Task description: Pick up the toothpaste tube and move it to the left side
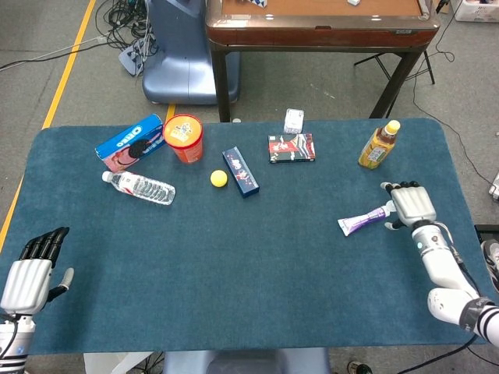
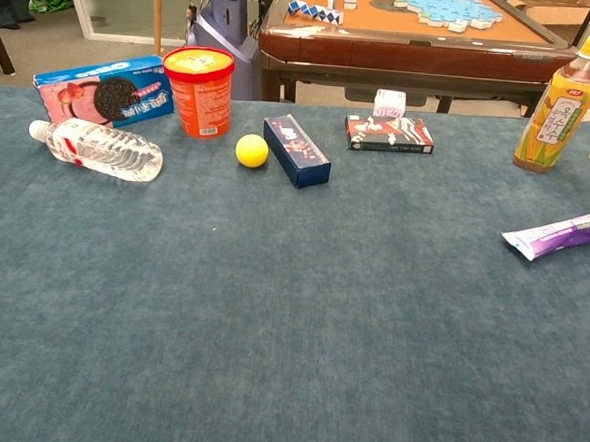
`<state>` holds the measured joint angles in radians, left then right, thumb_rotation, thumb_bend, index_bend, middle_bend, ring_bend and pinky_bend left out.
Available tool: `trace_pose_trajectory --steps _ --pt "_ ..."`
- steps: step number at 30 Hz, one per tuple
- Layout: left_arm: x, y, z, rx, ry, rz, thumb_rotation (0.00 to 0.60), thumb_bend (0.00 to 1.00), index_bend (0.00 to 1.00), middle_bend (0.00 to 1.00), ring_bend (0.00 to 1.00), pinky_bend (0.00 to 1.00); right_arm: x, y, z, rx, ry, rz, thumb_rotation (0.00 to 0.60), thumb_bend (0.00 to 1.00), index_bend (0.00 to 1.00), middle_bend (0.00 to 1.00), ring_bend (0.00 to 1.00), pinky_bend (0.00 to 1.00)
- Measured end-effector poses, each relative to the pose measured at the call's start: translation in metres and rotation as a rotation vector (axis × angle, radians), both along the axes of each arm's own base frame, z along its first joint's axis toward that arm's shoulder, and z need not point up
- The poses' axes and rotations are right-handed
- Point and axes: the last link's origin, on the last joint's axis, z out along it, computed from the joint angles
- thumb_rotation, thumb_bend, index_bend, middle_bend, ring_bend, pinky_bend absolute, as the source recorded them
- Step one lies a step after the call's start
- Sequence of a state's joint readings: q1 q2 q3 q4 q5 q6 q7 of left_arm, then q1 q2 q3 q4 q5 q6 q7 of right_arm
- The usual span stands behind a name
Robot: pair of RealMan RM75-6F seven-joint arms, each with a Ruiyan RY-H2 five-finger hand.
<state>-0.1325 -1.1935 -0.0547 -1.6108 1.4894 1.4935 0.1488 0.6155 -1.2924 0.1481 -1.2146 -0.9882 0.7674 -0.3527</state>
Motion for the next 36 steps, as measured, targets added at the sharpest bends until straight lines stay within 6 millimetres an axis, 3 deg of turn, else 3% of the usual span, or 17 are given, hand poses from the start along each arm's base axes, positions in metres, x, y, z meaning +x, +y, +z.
trace_pose_trajectory --steps 15,23,30,36 --pt "-0.004 -0.002 -0.001 -0.006 -0.023 0.005 0.600 0.36 0.02 0.09 0.11 0.10 -0.001 -0.016 -0.018 0.007 0.191 0.049 0.600 0.16 0.19 0.28 0.20 0.16" --pt "-0.007 -0.006 0.000 -0.010 -0.039 0.016 0.600 0.36 0.02 0.09 0.11 0.10 0.006 -0.026 -0.041 0.027 0.299 0.095 0.600 0.16 0.17 0.27 0.20 0.16" --pt "-0.009 -0.008 0.003 0.000 -0.042 0.021 0.600 0.36 0.02 0.09 0.11 0.10 0.021 -0.033 -0.062 0.028 0.334 0.163 0.600 0.16 0.17 0.27 0.20 0.16" --pt "-0.011 -0.009 0.005 0.003 -0.043 0.028 0.600 0.36 0.02 0.09 0.11 0.10 0.049 -0.039 -0.080 0.023 0.306 0.271 0.600 0.16 0.16 0.27 0.20 0.16"
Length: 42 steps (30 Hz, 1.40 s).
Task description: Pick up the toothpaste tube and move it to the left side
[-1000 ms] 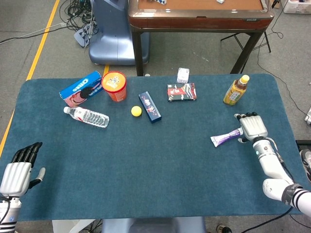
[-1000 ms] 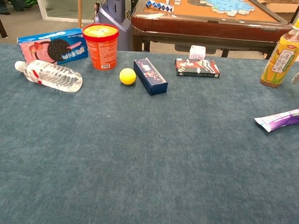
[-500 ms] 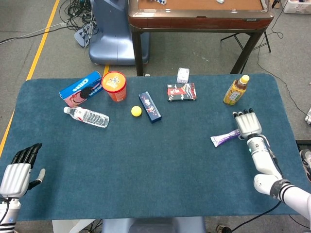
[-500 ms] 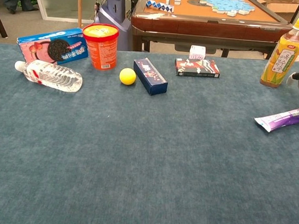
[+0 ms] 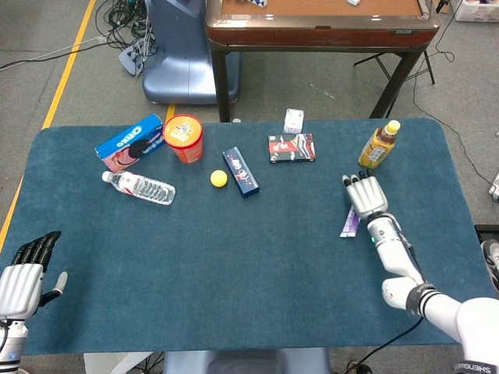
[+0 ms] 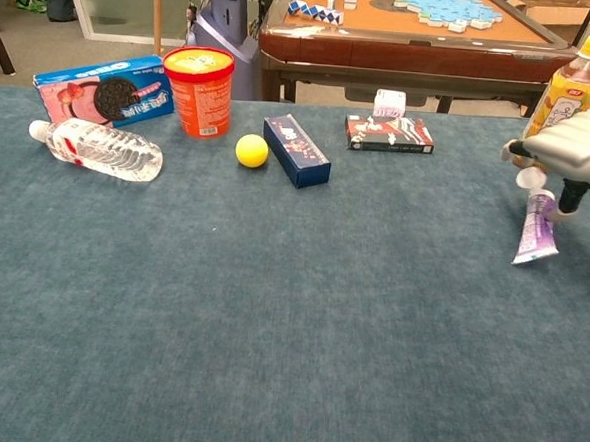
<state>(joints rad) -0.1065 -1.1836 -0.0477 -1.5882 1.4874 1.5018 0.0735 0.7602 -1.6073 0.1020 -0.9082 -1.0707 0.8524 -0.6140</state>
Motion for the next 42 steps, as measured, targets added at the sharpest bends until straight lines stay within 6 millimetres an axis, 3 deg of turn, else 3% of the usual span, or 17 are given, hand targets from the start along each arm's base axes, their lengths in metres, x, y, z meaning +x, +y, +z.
trace_pose_trajectory --steps 7,13,26,35,42 --pt "-0.002 -0.003 0.002 0.008 -0.001 0.008 0.600 0.36 0.02 0.09 0.11 0.10 0.039 -0.008 -0.024 0.021 -0.057 0.114 0.600 0.16 0.16 0.27 0.20 0.16" --pt "-0.005 -0.007 0.006 0.015 -0.003 0.014 0.600 0.36 0.02 0.09 0.11 0.10 0.047 0.000 -0.019 0.039 -0.117 0.119 0.600 0.16 0.16 0.27 0.20 0.16" --pt "-0.001 -0.003 0.000 -0.006 -0.006 -0.012 0.600 0.36 0.02 0.09 0.11 0.10 0.024 0.026 0.034 0.048 -0.249 -0.086 0.600 0.16 0.10 0.31 0.20 0.16" --pt "-0.002 -0.003 -0.001 -0.011 -0.009 -0.009 0.600 0.36 0.02 0.09 0.11 0.10 0.008 0.032 0.049 0.022 -0.262 -0.202 0.600 0.16 0.09 0.31 0.20 0.16" --pt "-0.001 -0.003 -0.001 -0.010 -0.013 -0.016 0.600 0.36 0.02 0.09 0.11 0.10 0.004 0.029 0.045 0.052 -0.279 -0.268 0.600 0.16 0.05 0.31 0.20 0.16"
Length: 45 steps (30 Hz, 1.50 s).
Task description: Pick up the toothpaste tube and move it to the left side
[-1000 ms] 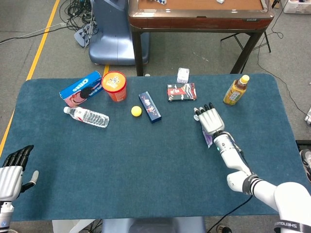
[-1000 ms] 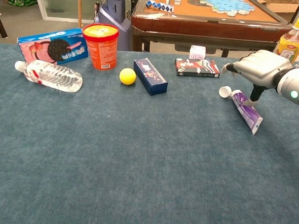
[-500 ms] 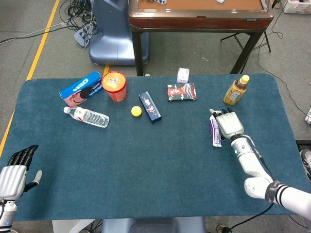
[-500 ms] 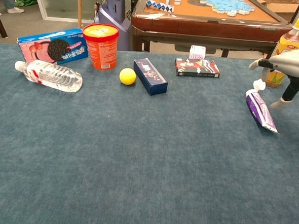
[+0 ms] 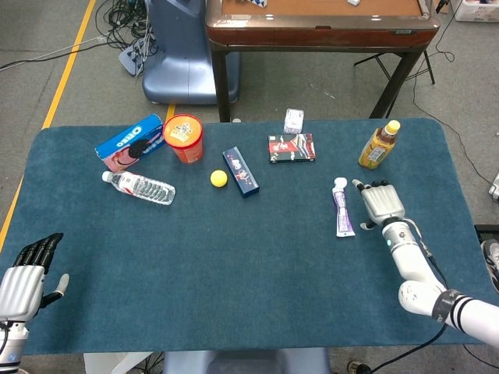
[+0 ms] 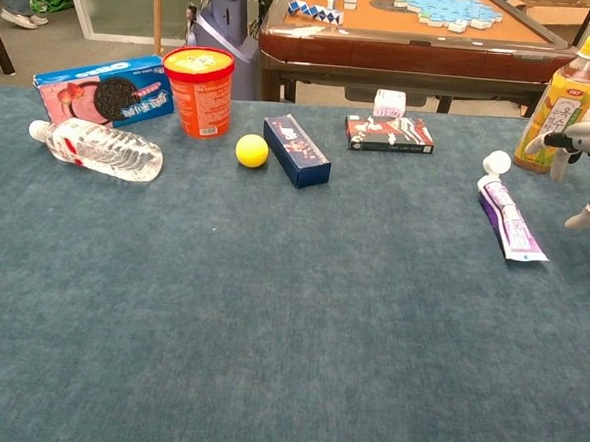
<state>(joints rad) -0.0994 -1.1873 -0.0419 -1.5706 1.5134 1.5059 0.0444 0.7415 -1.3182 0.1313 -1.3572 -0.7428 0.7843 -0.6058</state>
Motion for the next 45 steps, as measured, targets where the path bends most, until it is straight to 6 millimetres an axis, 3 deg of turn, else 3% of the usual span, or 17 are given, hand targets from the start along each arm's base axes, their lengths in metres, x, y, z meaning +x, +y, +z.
trace_pose_trajectory --steps 7,10,22,29,37,40,45 --pt "0.000 -0.003 0.003 0.008 -0.003 -0.002 0.600 0.36 0.02 0.09 0.11 0.10 0.007 -0.007 -0.015 0.050 -0.038 -0.035 0.477 0.16 0.00 0.27 0.17 0.17" --pt "0.000 -0.004 0.003 0.009 -0.003 -0.003 0.600 0.36 0.02 0.09 0.11 0.10 0.012 -0.011 -0.022 0.064 -0.051 -0.036 0.452 0.16 0.00 0.26 0.15 0.17" --pt "0.001 -0.007 0.005 0.012 -0.003 -0.004 0.600 0.36 0.02 0.09 0.11 0.10 0.032 -0.016 -0.045 0.118 -0.102 -0.003 0.416 0.16 0.00 0.25 0.14 0.16" --pt "0.001 -0.010 0.007 0.020 -0.002 0.001 0.600 0.36 0.02 0.09 0.11 0.10 0.051 0.002 -0.056 0.203 -0.128 0.093 0.416 0.16 0.00 0.28 0.14 0.16" --pt "0.003 -0.007 0.004 0.011 -0.002 -0.009 0.600 0.36 0.02 0.09 0.11 0.10 0.052 0.030 -0.043 0.251 -0.126 0.206 0.416 0.16 0.00 0.30 0.14 0.16" --pt "0.005 -0.006 0.002 0.004 -0.003 -0.016 0.600 0.36 0.02 0.09 0.11 0.10 0.045 0.032 -0.031 0.227 -0.123 0.207 0.416 0.16 0.00 0.30 0.14 0.16" --pt "0.006 -0.005 0.001 0.000 -0.002 -0.019 0.600 0.36 0.02 0.09 0.11 0.10 0.033 0.028 -0.027 0.209 -0.085 0.171 0.416 0.16 0.00 0.30 0.14 0.16"
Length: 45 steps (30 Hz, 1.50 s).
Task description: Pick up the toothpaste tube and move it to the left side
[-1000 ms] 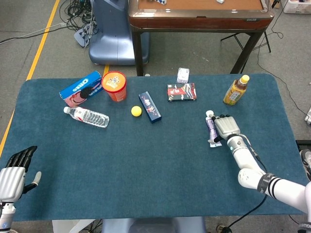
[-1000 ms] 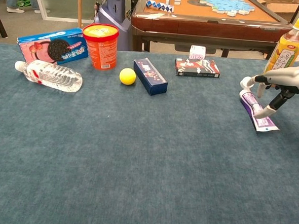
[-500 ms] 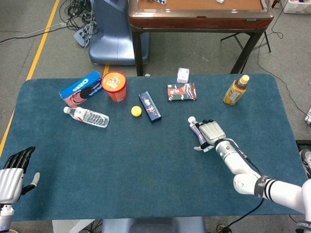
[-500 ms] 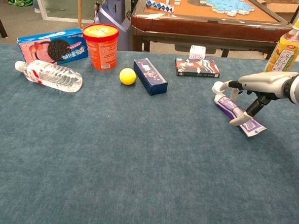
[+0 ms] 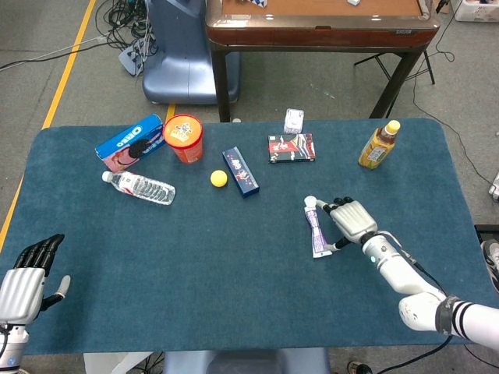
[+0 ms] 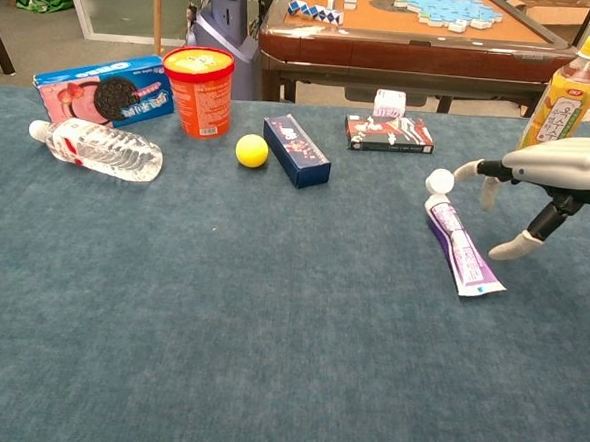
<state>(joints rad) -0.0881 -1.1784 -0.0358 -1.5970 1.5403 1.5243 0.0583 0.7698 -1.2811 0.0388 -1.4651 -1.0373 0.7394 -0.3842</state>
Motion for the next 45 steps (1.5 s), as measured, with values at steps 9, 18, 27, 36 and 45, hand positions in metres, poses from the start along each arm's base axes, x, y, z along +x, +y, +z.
trace_pose_trajectory --steps 9,18,27,36,45 --pt "0.002 -0.002 0.002 0.004 0.004 -0.003 0.600 0.36 0.02 0.09 0.11 0.10 0.006 -0.016 -0.021 0.001 0.031 0.015 0.417 0.16 0.00 0.27 0.12 0.16" --pt "0.000 -0.007 0.006 0.017 0.004 0.003 0.600 0.36 0.02 0.09 0.11 0.10 0.035 -0.014 -0.043 0.048 -0.011 0.103 0.417 0.16 0.00 0.26 0.11 0.15" --pt "-0.002 -0.010 0.008 0.022 -0.004 0.012 0.600 0.36 0.02 0.09 0.11 0.10 0.041 0.008 -0.042 0.128 -0.044 0.124 0.421 0.16 0.00 0.28 0.11 0.15" --pt "0.002 -0.008 0.006 0.018 -0.006 -0.003 0.600 0.36 0.02 0.09 0.11 0.10 0.029 0.013 -0.026 0.094 -0.035 0.139 0.438 0.16 0.00 0.29 0.11 0.15" --pt "0.002 -0.009 0.006 0.023 -0.007 0.004 0.600 0.36 0.02 0.09 0.11 0.10 0.011 -0.003 -0.020 -0.025 -0.010 0.139 0.600 0.16 0.24 0.40 0.19 0.17"
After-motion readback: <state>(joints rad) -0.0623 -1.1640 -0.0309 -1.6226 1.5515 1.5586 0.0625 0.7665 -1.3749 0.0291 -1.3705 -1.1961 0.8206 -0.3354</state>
